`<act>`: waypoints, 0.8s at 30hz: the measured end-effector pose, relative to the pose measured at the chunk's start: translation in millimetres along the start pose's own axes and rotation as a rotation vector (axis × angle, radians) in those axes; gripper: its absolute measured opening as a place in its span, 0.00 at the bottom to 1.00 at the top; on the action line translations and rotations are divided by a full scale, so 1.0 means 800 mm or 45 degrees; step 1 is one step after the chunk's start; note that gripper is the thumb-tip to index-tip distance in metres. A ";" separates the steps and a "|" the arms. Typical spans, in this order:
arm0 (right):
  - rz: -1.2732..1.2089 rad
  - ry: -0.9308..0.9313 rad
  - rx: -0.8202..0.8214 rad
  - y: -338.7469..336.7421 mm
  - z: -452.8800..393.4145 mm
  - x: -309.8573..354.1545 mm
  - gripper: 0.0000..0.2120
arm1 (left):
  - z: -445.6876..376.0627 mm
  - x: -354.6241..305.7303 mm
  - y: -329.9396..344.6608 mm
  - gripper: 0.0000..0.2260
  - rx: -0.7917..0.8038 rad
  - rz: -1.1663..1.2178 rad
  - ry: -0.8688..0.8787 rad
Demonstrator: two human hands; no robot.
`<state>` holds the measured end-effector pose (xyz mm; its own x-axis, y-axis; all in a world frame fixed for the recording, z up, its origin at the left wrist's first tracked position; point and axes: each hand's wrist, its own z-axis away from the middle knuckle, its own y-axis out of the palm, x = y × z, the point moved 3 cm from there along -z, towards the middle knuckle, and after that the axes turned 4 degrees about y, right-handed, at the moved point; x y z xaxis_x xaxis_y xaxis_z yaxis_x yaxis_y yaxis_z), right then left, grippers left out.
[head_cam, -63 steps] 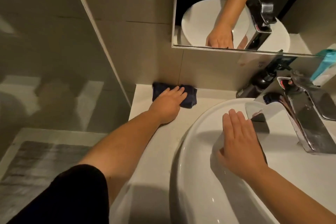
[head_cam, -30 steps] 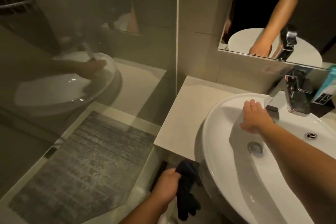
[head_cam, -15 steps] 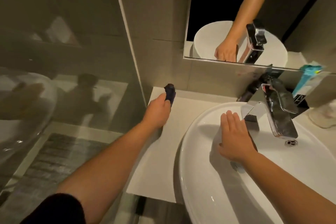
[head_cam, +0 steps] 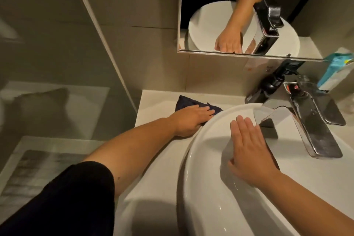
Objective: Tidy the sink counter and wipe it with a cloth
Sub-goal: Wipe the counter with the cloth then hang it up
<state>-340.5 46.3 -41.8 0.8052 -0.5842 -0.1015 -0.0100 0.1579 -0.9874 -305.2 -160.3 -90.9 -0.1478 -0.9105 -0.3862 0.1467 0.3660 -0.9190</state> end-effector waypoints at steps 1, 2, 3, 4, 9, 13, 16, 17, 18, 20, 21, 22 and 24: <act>-0.003 -0.006 0.002 -0.001 0.000 0.000 0.47 | 0.020 -0.005 0.004 0.23 -0.013 0.026 -0.032; 0.008 -0.014 0.032 -0.003 0.001 0.001 0.47 | 0.041 -0.011 0.009 0.23 -0.021 0.047 -0.070; 0.012 -0.022 0.062 -0.005 0.002 0.002 0.47 | 0.063 -0.017 0.013 0.24 -0.036 0.060 -0.116; 0.017 -0.029 0.062 -0.006 0.003 0.002 0.47 | 0.087 -0.025 0.015 0.24 -0.054 0.070 -0.168; 0.042 0.013 0.143 -0.015 0.006 0.007 0.47 | 0.188 -0.094 0.037 0.25 -0.126 0.106 -0.368; 0.038 0.012 0.213 -0.025 0.006 0.006 0.45 | 0.244 -0.153 0.068 0.26 -0.176 0.105 -0.492; -0.049 -0.007 0.278 -0.034 0.013 0.002 0.42 | 0.271 -0.199 0.085 0.26 -0.173 0.093 -0.550; -0.086 -0.018 0.289 -0.038 0.022 0.003 0.42 | 0.278 -0.215 0.090 0.25 -0.168 0.090 -0.565; -0.133 -0.032 0.285 -0.040 0.036 0.005 0.40 | 0.284 -0.230 0.094 0.25 -0.153 0.081 -0.576; -0.257 -0.077 0.191 -0.043 0.075 0.011 0.37 | 0.294 -0.256 0.103 0.24 -0.127 0.068 -0.603; -0.316 -0.102 0.133 -0.043 0.097 0.015 0.35 | 0.297 -0.266 0.107 0.23 -0.123 0.077 -0.618; -0.363 -0.122 0.098 -0.043 0.119 0.018 0.33 | 0.300 -0.276 0.109 0.23 -0.115 0.097 -0.636; -0.462 -0.127 0.118 -0.038 0.157 0.020 0.29 | 0.304 -0.294 0.109 0.23 -0.098 0.180 -0.676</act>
<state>-252.9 131.9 2.0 0.8004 -0.5357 0.2691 0.3361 0.0292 -0.9414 -19.5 39.2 -61.0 0.3846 -0.8161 -0.4315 0.0548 0.4868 -0.8718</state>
